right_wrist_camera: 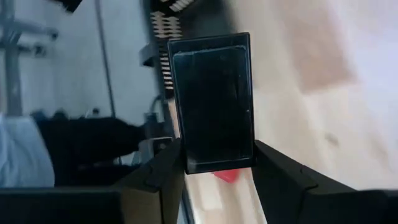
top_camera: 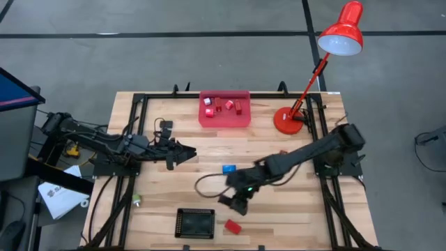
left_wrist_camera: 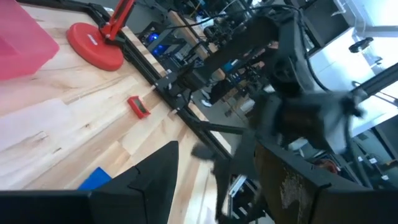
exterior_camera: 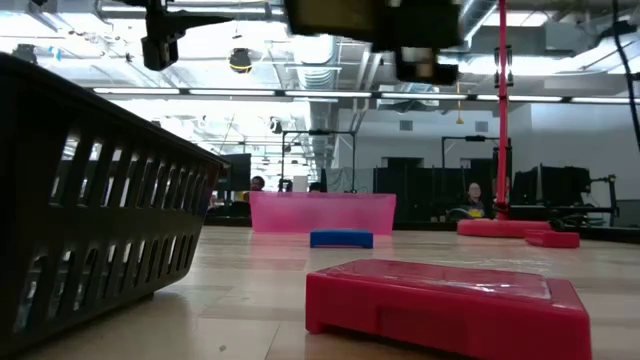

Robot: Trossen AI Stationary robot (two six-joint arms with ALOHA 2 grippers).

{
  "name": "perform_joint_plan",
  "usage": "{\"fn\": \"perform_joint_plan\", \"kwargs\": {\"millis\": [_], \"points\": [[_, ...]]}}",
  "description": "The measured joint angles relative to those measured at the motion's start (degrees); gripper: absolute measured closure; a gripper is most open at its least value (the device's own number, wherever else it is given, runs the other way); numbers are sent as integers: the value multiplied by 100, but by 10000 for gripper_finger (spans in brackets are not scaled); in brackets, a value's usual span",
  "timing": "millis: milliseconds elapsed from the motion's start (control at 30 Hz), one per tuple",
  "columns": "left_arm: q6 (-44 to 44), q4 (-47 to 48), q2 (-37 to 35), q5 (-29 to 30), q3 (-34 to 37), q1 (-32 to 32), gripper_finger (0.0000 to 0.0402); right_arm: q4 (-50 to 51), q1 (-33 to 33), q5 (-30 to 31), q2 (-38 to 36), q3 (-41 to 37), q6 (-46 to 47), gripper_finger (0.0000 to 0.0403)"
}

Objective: Pick & Place Office items
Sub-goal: Put the green and white charger adapter into the pink bin

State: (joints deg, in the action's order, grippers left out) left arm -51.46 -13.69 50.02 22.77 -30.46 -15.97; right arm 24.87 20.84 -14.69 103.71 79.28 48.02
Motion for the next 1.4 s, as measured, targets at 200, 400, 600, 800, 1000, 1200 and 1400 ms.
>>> {"fn": "perform_joint_plan", "kwargs": {"millis": [200, 400, 600, 800, 1000, 1200, 1400], "points": [[6, 737, -7, 349, 0, 42, 198, 510, 17, -489, 1018, 1250, -742, 243], [-134, 1622, -15, 935, 0, 319, 198, 434, -9, -648, 1456, 1779, -980, 242], [89, 1875, -15, 940, 2, 804, 198, 242, -14, -949, 2126, 2338, -1049, 242], [184, 1877, -15, 937, 2, 1087, 198, 189, -39, -1063, 2763, 3080, -1142, 242], [262, 1877, -15, 876, 2, 1123, 198, 468, -84, -1097, 3087, 3454, -1280, 242], [275, 1875, -15, 874, 2, 1123, 198, 470, -114, -1075, 2993, 3484, -1332, 245], [280, 1880, -15, 872, 2, 1123, 198, 1143, -127, -1072, 2976, 3472, -1269, 245]]}}
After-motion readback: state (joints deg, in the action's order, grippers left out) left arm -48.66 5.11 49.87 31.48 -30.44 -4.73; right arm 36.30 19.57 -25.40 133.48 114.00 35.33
